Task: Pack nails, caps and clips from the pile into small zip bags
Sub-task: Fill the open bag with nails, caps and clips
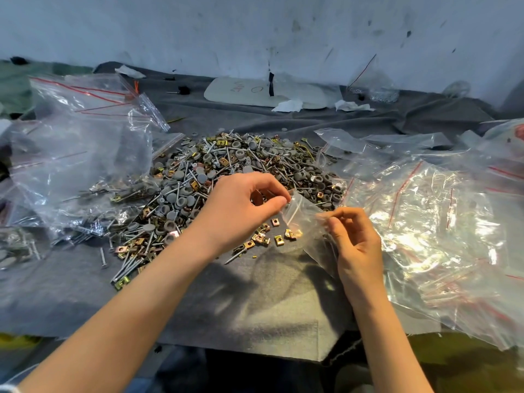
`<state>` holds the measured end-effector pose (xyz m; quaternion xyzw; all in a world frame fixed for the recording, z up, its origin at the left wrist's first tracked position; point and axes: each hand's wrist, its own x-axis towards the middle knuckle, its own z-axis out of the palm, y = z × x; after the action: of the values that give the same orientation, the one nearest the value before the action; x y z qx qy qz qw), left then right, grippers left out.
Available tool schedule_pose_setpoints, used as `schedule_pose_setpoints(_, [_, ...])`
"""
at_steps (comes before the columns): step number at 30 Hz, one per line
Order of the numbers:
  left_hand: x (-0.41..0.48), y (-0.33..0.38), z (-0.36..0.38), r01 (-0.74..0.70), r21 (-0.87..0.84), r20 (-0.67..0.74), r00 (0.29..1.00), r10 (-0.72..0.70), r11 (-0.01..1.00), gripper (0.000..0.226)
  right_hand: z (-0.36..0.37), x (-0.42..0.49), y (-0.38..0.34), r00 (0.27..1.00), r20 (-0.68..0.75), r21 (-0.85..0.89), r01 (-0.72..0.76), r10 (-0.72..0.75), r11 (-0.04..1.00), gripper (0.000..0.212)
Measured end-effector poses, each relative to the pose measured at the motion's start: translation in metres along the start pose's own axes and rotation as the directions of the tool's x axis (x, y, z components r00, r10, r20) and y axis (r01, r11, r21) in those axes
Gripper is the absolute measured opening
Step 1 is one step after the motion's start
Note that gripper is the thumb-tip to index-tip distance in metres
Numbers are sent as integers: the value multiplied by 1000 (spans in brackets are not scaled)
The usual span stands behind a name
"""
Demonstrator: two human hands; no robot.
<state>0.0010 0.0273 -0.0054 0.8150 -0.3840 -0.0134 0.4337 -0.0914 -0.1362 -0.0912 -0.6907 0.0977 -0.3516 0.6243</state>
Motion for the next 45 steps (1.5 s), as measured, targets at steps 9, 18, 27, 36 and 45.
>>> schedule_pose_setpoints(9, [0,-1,0,-32,-37,13,999,32,999,16,0,-1,-1,1000,20,10,-16,16,1000,31])
schedule_pose_setpoints(18, [5,-25,-3,2,19,-150,989,1,1000,15,-1,1,2,1000,-7,28,-19,19,999,17])
schedule_pose_setpoints(27, [6,-72,17,90,600,101,977,-187,795,30,-2,1,4,1000,-4,27,-7,7,1000,30])
schedule_pose_setpoints(36, [5,-69,25,114,547,31,987,-157,829,22,-2,1,4,1000,-10,31,-27,27,999,20])
schedule_pose_setpoints(45, [7,-39,9,111,-71,-166,979,-121,991,21,-2,1,4,1000,7,31,-9,9,999,25])
